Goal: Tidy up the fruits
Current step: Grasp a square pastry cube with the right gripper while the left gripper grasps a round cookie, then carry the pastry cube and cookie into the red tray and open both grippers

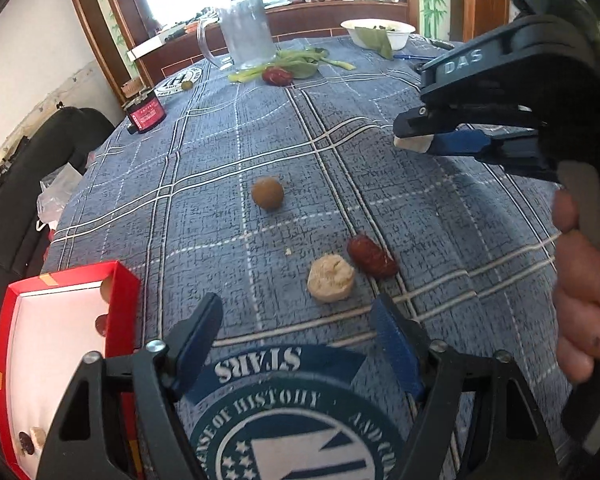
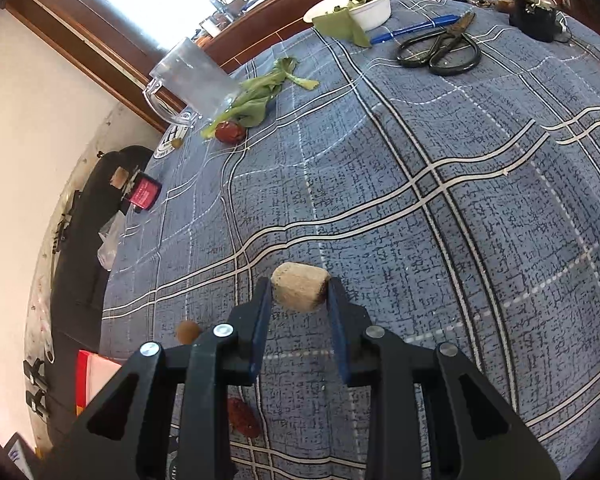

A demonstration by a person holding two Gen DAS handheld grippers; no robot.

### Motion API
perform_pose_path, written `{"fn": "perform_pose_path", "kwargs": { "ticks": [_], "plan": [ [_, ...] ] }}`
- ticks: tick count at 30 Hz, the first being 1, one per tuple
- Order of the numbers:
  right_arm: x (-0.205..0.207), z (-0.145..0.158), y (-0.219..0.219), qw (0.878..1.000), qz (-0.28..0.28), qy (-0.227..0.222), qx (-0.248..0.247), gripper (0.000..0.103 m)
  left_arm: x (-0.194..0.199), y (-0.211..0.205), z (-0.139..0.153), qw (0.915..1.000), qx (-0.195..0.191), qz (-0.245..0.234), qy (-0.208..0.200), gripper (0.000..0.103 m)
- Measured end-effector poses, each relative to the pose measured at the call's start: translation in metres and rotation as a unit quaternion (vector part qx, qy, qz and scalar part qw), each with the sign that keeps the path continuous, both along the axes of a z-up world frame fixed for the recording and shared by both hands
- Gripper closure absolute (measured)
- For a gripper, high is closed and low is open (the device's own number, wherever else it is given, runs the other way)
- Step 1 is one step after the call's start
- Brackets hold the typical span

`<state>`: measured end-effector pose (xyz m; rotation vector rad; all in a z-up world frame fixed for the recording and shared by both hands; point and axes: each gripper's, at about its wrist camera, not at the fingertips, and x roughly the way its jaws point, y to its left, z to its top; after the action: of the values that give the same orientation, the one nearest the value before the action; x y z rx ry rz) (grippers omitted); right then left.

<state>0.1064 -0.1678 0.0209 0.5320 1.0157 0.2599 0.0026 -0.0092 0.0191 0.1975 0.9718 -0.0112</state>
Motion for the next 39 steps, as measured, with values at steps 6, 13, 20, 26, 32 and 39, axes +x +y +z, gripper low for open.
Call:
{"fn": "perform_pose_path", "kwargs": {
  "ticks": [6,13,20,26,32,39],
  "plan": [
    [0.0,0.001,0.002,1.0,0.004,-0.003,0.007,0.073,0.009,-0.002,-0.002,0.9999,-0.012,0.0,0.003,0.048],
    [0.0,0.001,0.001,1.0,0.004,-0.004,0.01,0.073,0.013,-0.003,-0.003,0.9984,-0.056,-0.007,0.002,0.076],
    [-0.002,0.004,0.0,1.0,0.003,-0.007,0.01,0.073,0.004,0.004,0.007,0.998,-0.06,0.014,-0.015,0.077],
    [-0.008,0.012,0.003,0.999,0.012,-0.026,0.017,0.073,-0.027,0.016,0.035,0.9955,-0.075,0.025,-0.053,0.077],
    [-0.024,0.033,0.013,0.996,0.032,-0.085,0.017,0.073,-0.073,0.043,0.067,0.991,-0.081,0.041,-0.098,0.077],
    [-0.051,0.045,0.037,0.988,0.062,-0.141,-0.011,0.073,-0.119,0.112,0.091,0.982,-0.069,0.106,-0.141,0.077]
  ]
}}
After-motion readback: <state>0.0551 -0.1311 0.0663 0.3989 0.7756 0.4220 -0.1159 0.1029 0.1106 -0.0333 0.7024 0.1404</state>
